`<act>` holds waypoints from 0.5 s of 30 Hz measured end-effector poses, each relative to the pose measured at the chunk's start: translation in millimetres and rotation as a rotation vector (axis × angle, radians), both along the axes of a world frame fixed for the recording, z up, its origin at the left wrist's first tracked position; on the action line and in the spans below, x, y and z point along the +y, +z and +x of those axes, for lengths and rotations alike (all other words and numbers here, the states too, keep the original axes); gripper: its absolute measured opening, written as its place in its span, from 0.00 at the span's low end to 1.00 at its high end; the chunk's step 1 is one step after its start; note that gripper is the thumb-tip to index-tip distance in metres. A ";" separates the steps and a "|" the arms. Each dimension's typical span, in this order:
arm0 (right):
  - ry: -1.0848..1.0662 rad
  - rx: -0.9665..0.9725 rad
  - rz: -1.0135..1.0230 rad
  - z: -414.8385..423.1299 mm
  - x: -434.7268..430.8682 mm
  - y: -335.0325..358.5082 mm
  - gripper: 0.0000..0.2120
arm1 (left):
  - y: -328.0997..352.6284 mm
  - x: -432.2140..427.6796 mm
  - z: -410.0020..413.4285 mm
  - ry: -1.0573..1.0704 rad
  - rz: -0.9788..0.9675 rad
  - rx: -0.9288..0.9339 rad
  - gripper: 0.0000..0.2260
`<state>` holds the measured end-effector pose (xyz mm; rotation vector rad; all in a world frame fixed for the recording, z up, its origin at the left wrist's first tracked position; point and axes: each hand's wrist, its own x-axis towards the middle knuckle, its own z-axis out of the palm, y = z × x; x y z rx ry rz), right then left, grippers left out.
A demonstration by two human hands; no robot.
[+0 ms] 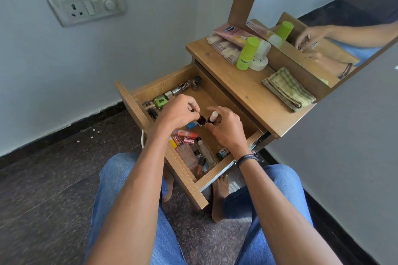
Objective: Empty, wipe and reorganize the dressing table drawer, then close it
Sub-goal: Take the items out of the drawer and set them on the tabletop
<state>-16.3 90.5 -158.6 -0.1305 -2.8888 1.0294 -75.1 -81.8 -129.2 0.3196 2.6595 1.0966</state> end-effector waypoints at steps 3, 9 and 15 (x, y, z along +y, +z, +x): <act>0.034 -0.046 0.067 -1.5 0.3 -1.9 0.16 | -1.5 4.3 2.1 -0.057 -0.026 0.029 0.05; 0.101 -0.113 0.177 -4.4 1.2 -4.9 0.14 | -4.3 11.8 1.7 -0.049 -0.021 0.078 0.06; 0.067 -0.154 0.123 -7.6 2.9 -5.6 0.15 | -6.0 11.2 1.4 -0.069 0.012 0.023 0.08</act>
